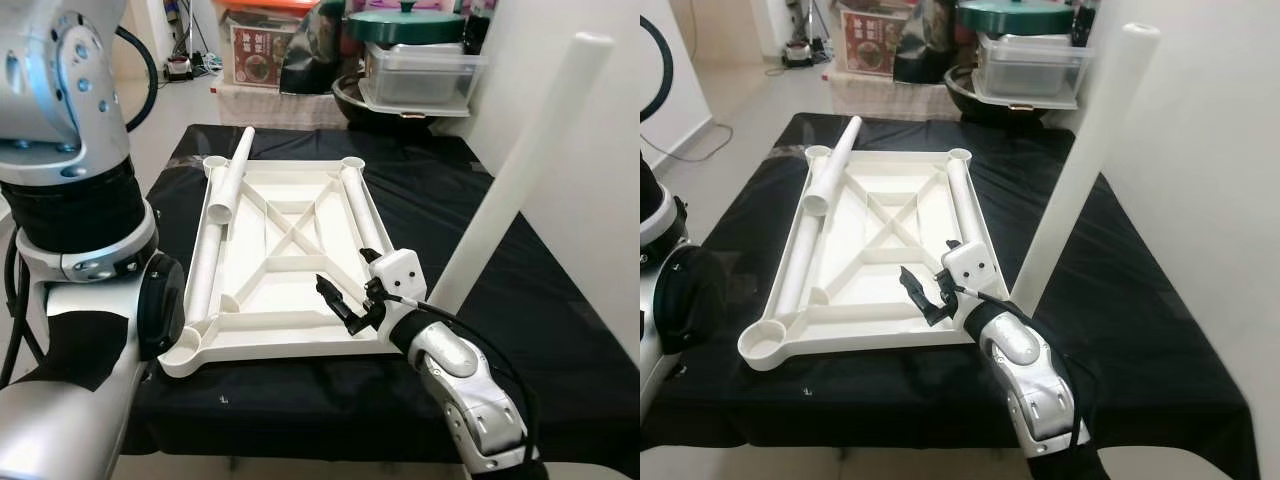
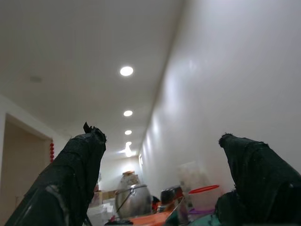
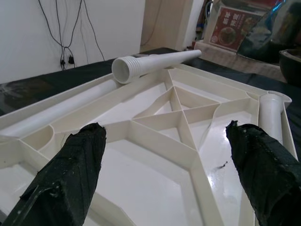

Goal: Building children table

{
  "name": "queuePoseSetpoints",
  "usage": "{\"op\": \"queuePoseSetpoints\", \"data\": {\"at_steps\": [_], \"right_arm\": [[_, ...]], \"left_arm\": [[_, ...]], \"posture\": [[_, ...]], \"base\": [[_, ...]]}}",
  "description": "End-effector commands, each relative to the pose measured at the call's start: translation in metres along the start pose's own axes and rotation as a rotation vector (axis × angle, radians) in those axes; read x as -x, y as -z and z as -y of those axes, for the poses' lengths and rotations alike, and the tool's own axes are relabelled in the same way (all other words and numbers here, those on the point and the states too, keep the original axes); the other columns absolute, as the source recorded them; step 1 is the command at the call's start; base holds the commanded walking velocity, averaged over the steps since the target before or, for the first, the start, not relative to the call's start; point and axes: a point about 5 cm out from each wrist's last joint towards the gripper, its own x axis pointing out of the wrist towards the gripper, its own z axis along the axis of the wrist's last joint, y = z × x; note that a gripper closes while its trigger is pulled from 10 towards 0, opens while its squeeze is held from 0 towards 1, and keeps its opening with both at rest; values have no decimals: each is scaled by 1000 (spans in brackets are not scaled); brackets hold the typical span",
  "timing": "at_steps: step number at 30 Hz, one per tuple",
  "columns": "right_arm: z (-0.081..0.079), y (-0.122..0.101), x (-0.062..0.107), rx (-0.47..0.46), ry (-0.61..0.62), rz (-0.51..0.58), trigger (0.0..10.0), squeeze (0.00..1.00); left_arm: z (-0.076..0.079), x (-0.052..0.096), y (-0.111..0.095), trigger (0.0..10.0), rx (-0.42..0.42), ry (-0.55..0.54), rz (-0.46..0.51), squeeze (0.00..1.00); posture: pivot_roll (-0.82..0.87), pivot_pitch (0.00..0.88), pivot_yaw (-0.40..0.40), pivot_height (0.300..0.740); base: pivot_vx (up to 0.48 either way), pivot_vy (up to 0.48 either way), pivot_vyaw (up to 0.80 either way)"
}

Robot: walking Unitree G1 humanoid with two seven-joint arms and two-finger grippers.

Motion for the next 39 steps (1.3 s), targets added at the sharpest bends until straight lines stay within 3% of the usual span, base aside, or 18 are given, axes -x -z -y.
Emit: {"op": "queuePoseSetpoints", "data": {"at_steps": [1,3,5,6,10,11,14,17,18,19,20,22,23,26,32,35,39], "right_arm": [[6,6,2,4,15,-24,10000,0],[6,7,2,9,13,-31,10000,0],[6,8,2,3,22,-35,10000,0],[6,8,2,3,22,-35,10000,0],[9,5,4,10,27,-31,10000,0],[9,5,4,10,27,-31,10000,0],[14,2,5,14,50,-17,10000,0],[16,-3,6,8,70,17,10000,0],[16,-3,6,8,70,17,10000,0],[16,-6,6,-2,72,34,10000,0],[16,-6,6,-2,72,34,10000,0],[17,-9,5,-20,72,55,10000,0],[17,-9,5,-20,72,55,10000,0],[13,-11,3,-42,57,76,10000,0],[10,-11,2,-37,47,77,10000,0],[7,-11,1,29,29,70,10000,0],[5,-8,1,-23,29,63,10000,0]], "left_arm": [[-2,-4,-13,10000,-7,13,40,0],[-6,-2,-12,10000,-41,-4,35,0],[-15,10,27,10000,-80,-39,-111,0],[-15,10,27,10000,-80,-39,-111,0],[-21,41,59,10000,-166,-60,-249,0],[-21,41,59,10000,-166,-60,-249,0],[-23,75,80,10000,-133,-88,-347,0],[-31,144,118,10000,-113,-188,-553,0],[-31,144,118,10000,-113,-188,-553,0],[-32,171,127,10000,-128,-224,-620,0],[-32,171,127,10000,-128,-224,-620,0],[-31,207,135,10000,-152,-261,-706,0],[-31,207,135,10000,-152,-261,-706,0],[-14,248,141,10000,-79,-288,-820,0],[-7,258,143,10000,-122,-248,-851,0],[-3,267,144,10000,-125,-222,-879,0],[3,273,145,10000,-93,-226,-896,0]], "posture": [[150,0,-141,740],[148,0,-138,740],[141,0,-134,740],[141,0,-134,740],[94,0,-120,740],[94,0,-120,740],[70,0,-108,740],[61,0,-105,740],[61,0,-105,740],[68,0,-112,740],[68,0,-112,740],[76,0,-118,740],[76,0,-118,740],[96,0,-129,740],[102,0,-121,740],[104,0,-119,740],[106,0,-109,740]], "base": [[0,0,0],[0,0,0],[0,0,0],[0,0,0],[0,0,0],[0,0,0],[0,0,0],[0,0,0],[0,0,0],[0,0,0],[0,0,0],[0,0,0],[0,0,0],[0,0,0],[0,0,0],[0,320,533],[0,480,800]]}}
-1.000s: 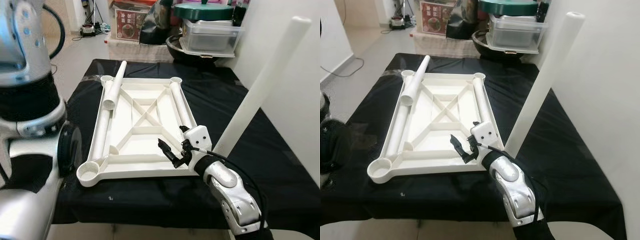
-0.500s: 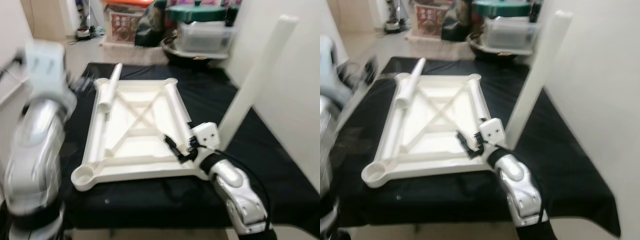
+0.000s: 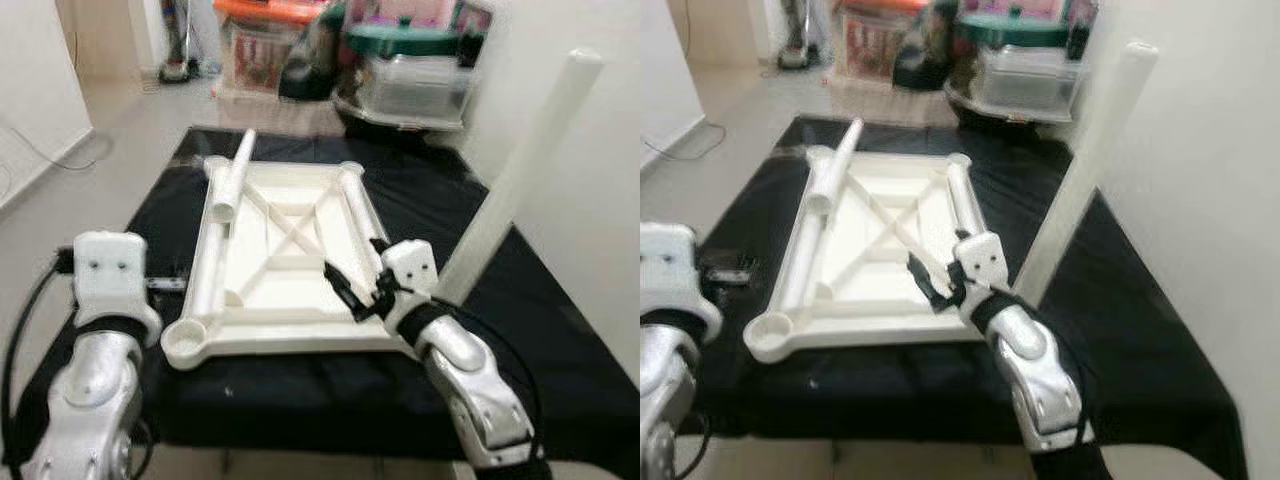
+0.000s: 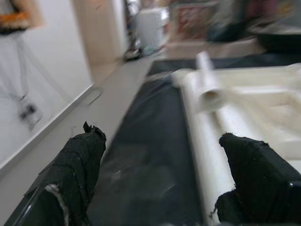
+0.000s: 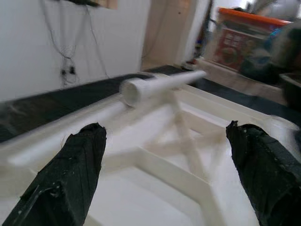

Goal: Building children table

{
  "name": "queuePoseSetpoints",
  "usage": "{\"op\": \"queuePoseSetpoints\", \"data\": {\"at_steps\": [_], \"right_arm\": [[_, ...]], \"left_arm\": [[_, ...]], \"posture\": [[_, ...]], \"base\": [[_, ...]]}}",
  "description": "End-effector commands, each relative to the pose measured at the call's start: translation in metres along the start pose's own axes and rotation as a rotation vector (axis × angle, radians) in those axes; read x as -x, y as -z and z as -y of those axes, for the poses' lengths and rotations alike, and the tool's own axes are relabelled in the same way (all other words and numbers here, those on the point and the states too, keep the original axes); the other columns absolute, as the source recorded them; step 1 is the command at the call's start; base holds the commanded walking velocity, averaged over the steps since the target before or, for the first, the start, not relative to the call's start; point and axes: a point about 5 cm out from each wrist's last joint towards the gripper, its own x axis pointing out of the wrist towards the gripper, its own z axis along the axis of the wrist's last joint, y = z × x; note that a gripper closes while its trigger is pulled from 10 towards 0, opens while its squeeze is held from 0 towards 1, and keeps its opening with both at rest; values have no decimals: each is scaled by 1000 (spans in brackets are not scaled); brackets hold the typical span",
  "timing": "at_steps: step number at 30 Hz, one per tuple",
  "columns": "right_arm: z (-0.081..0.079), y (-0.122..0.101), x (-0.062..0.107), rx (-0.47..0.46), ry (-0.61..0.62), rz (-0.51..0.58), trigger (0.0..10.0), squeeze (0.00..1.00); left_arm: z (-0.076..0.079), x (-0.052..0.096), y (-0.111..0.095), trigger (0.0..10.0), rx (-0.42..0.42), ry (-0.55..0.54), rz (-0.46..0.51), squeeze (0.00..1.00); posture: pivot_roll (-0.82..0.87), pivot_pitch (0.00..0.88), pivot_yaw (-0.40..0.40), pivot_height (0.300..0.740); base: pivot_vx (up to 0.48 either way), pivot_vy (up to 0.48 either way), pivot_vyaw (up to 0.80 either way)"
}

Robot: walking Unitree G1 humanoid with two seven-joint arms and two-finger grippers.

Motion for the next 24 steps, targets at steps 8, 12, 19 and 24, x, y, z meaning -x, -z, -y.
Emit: {"op": "queuePoseSetpoints", "data": {"at_steps": [8,12,19,24], "right_arm": [[0,1,-2,-31,19,-2,10000,0],[0,2,-2,-17,28,-7,10000,0],[4,2,-4,-11,51,-16,10000,0],[7,4,-6,-12,79,-31,10000,0]], "left_arm": [[4,0,-3,10000,-26,4,40,0],[2,1,-6,10000,-54,2,96,0],[5,2,-5,10000,-21,36,103,0],[7,1,-3,10000,27,51,114,0]], "posture": [[103,0,-104,740],[99,0,-100,740],[95,0,-99,740],[88,0,-93,740]], "base": [[0,480,100],[0,120,0],[0,0,0],[184,0,0]]}}
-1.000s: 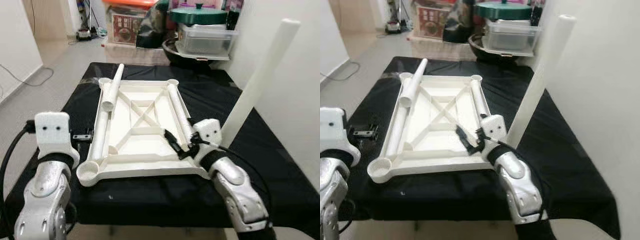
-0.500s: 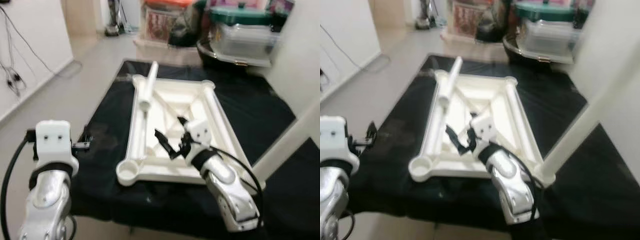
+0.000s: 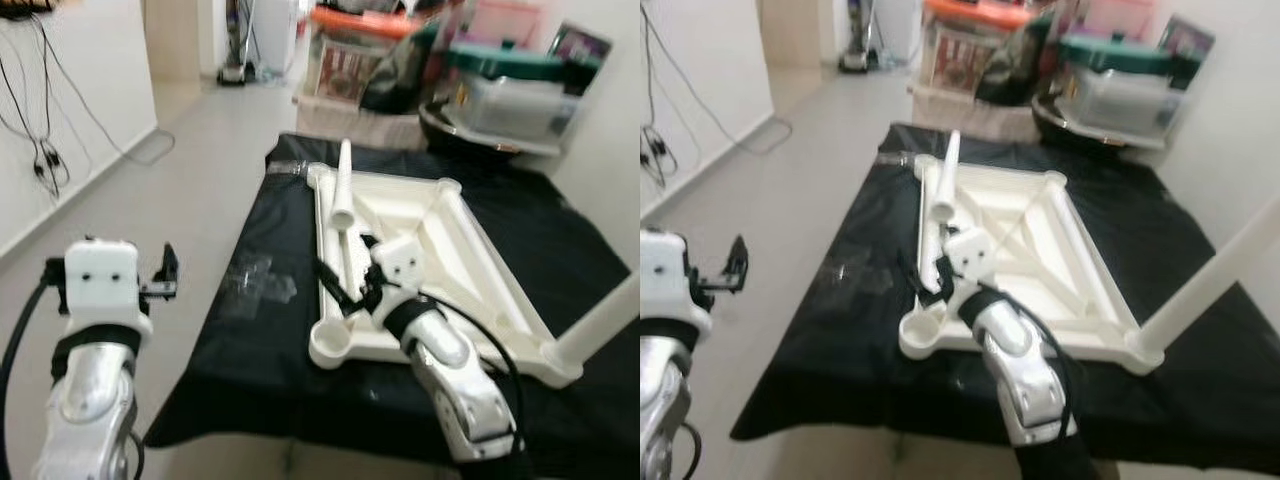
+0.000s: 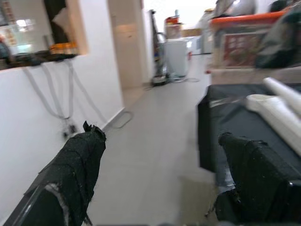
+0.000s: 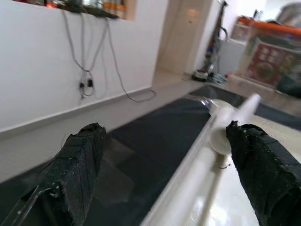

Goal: Building children table

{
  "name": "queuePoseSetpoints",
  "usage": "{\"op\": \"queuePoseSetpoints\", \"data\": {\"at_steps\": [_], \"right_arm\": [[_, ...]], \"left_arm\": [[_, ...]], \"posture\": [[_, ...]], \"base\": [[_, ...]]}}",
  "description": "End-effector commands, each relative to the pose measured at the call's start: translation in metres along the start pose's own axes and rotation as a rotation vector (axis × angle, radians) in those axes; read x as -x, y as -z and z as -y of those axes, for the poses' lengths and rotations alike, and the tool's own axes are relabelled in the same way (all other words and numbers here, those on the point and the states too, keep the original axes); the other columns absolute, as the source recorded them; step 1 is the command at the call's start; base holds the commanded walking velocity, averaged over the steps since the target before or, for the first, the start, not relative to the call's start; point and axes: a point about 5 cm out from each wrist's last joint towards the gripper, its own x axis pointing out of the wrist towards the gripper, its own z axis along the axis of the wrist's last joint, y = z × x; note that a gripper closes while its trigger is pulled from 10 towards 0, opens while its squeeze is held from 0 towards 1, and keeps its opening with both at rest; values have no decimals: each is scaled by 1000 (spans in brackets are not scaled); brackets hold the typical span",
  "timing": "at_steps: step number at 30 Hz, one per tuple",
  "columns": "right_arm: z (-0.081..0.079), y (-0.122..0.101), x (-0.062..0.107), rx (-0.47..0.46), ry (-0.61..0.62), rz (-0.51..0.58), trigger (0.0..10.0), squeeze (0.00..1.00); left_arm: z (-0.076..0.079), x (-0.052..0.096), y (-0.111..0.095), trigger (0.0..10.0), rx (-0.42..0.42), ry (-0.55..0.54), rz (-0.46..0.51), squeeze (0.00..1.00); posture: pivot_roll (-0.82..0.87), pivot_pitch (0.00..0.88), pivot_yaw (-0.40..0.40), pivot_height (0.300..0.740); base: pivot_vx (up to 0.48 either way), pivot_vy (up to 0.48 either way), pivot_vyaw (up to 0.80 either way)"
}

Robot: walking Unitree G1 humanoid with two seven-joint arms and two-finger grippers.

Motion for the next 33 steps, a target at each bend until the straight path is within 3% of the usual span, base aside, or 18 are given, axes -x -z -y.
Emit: {"op": "queuePoseSetpoints", "data": {"at_steps": [1,17,22,33], "right_arm": [[9,5,3,5,41,-33,10000,0],[8,5,-2,22,40,-27,10000,0],[8,5,-3,12,38,-29,10000,0],[10,2,-5,-22,35,-32,10000,0]], "left_arm": [[6,0,6,10000,30,27,-17,0],[11,4,19,10000,11,57,-27,0],[9,3,21,10000,-21,37,-20,0],[4,3,29,10000,3,-10,-43,0]], "posture": [[88,0,-93,740],[85,0,-87,740],[84,0,-88,740],[75,0,-87,740]], "base": [[326,0,0],[316,0,0],[0,0,0],[0,0,0]]}}
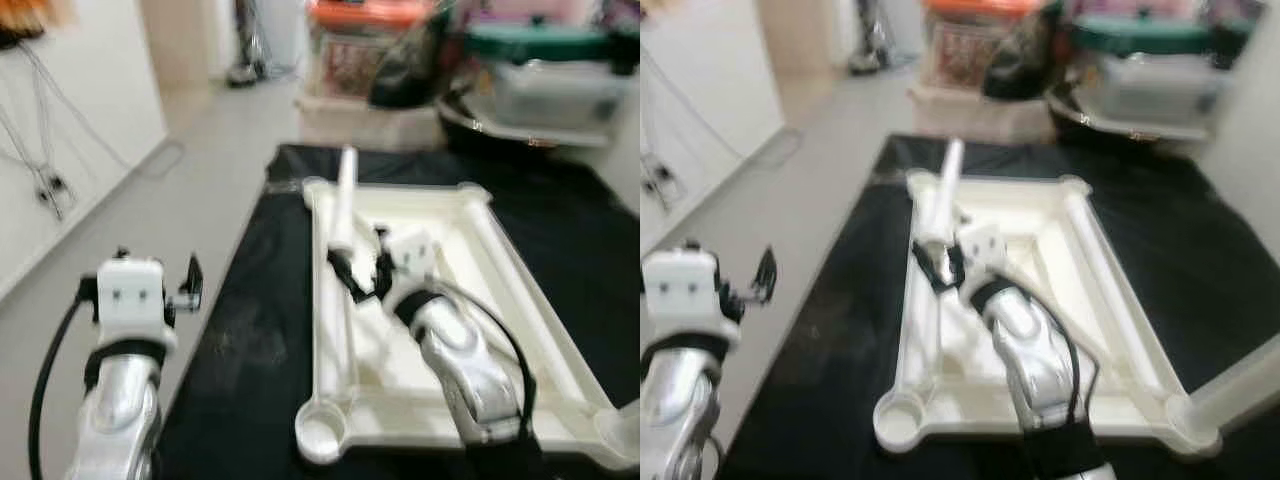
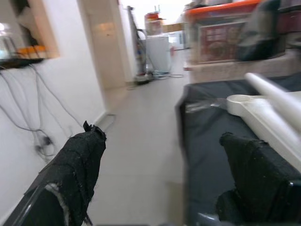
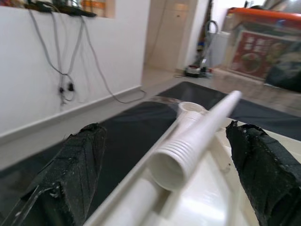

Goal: Building children table

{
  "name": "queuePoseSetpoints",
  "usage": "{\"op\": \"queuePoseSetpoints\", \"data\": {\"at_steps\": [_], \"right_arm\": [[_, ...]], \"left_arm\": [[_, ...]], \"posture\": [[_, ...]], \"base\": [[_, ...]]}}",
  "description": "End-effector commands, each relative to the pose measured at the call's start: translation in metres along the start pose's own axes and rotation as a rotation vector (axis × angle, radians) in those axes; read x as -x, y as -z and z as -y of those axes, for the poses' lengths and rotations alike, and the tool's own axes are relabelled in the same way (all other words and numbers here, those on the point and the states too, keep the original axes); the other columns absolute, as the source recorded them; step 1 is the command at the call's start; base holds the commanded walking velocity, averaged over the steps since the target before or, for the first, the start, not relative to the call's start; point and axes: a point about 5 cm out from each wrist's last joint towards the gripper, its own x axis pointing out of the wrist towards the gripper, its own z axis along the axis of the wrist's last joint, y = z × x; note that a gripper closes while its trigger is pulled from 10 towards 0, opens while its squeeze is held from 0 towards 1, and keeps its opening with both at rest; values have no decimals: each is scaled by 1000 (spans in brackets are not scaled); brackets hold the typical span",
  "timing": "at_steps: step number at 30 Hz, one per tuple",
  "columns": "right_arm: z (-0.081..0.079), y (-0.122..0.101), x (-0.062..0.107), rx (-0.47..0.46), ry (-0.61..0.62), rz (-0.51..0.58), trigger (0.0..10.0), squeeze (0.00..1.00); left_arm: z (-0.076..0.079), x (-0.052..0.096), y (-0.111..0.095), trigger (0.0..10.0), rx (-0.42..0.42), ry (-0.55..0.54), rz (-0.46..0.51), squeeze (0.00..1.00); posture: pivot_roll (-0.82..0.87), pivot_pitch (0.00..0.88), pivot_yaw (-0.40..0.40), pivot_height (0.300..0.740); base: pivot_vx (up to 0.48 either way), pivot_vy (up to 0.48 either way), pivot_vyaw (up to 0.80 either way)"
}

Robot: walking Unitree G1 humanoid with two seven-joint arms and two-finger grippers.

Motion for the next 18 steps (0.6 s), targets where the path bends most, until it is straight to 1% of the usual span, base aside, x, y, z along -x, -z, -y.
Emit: {"op": "queuePoseSetpoints", "data": {"at_steps": [1,2,4,6,10,14,16,18], "right_arm": [[-1,0,-1,-17,-9,-12,10000,0],[-1,0,-1,-18,-10,-12,10000,0],[0,1,-2,-25,-6,-18,10000,0],[0,3,-2,-35,-3,-27,10000,0],[-1,5,-2,-26,-2,-34,10000,0],[1,5,-2,-21,5,-37,10000,0],[2,6,-2,-25,15,-45,10000,0],[3,8,-3,-30,24,-58,10000,0]], "left_arm": [[-4,0,6,10000,2,-22,-29,0],[-5,0,7,10000,1,-23,-32,0],[-4,0,9,10000,1,-22,-38,0],[-3,0,11,10000,7,-18,-44,0],[-1,0,12,10000,8,-9,-43,0],[1,0,13,10000,-6,6,-40,0],[1,0,13,10000,2,4,-36,0],[1,-1,12,10000,-10,8,-26,0]], "posture": [[75,0,-87,740],[75,0,-87,740],[78,0,-93,740],[78,0,-93,740],[78,0,-89,740],[78,0,-89,740],[76,0,-83,740],[76,0,-82,740]], "base": [[0,0,0],[0,0,0],[0,334,0],[0,480,0],[0,480,0],[0,480,0],[0,330,0],[0,0,0]]}}
